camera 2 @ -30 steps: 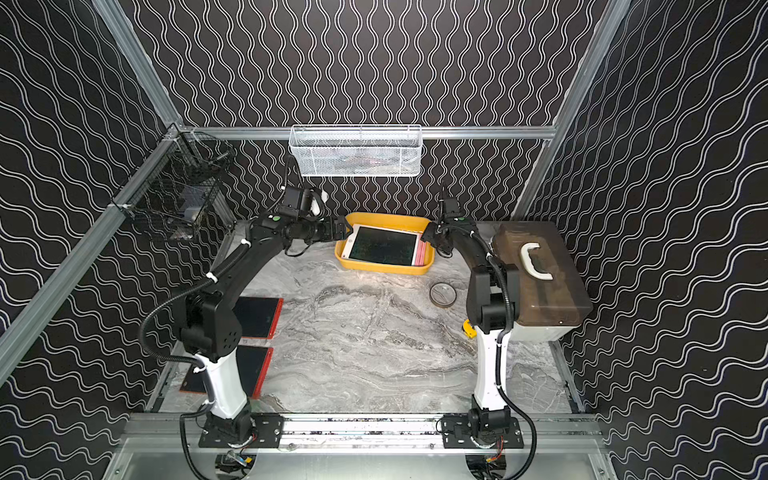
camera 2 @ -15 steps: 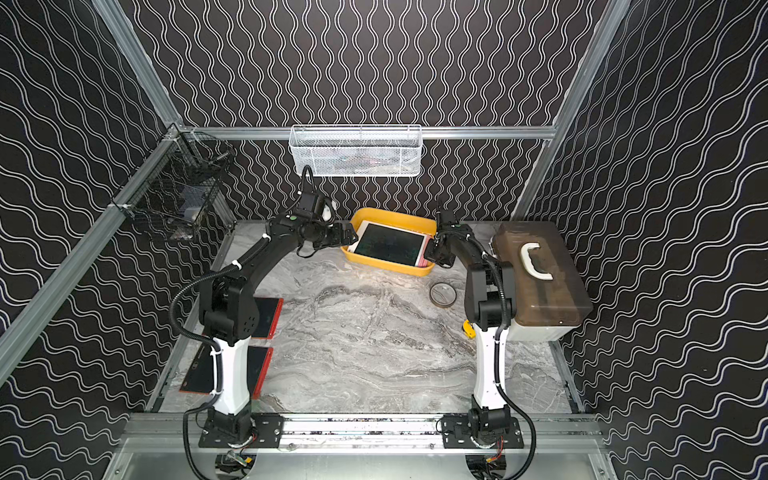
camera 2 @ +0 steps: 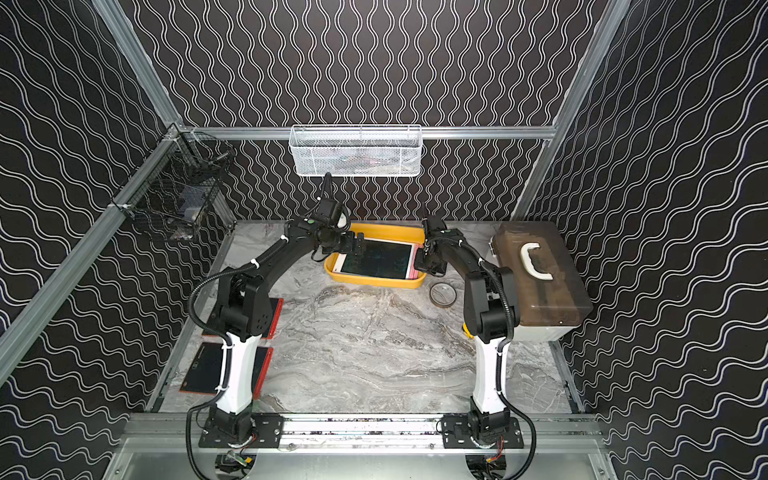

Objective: Take out the writing tablet from the storage box
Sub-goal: Move the storage box to the center of the board.

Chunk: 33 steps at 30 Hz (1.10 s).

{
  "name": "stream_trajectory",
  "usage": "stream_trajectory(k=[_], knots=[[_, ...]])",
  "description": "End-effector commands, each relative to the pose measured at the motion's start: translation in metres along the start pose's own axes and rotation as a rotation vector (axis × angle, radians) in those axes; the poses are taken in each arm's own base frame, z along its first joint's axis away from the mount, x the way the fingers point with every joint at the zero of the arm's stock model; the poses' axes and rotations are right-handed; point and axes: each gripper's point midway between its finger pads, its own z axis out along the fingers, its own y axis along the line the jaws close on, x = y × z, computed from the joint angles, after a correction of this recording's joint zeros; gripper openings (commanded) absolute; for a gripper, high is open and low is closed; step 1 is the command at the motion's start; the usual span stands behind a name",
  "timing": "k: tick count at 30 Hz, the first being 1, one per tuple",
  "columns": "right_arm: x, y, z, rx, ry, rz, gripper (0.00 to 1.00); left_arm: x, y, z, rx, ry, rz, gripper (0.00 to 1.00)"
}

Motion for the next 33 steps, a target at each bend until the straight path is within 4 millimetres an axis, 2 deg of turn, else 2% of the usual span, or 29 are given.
stream_trajectory(k=[1,6,7,21,24,30,33], knots=[[0.008,0.01,-0.008,-0.033,-0.008,-0.041,0.02,0.015,0.025,0.011,-0.124,0.034,0.04,0.99],[0.03,0.007,0.001,-0.02,0.032,-0.047,0.02,0.036,0.045,0.025,-0.207,0.078,0.048,0.99],[0.029,0.01,-0.009,-0.029,0.008,-0.052,0.02,0.039,0.046,0.027,-0.207,0.086,0.046,0.99],[0.04,0.01,-0.003,-0.019,0.02,-0.063,0.02,0.053,0.056,0.058,-0.233,0.125,0.01,0.99],[0.043,0.01,0.0,-0.02,0.025,-0.06,0.02,0.054,0.06,0.06,-0.255,0.123,0.007,0.99],[0.046,0.007,0.0,0.0,0.037,-0.061,0.01,0.045,0.082,0.053,-0.385,0.08,0.032,0.99],[0.048,0.007,0.0,0.0,0.041,-0.062,0.01,0.043,0.084,0.052,-0.408,0.071,0.035,0.99]])
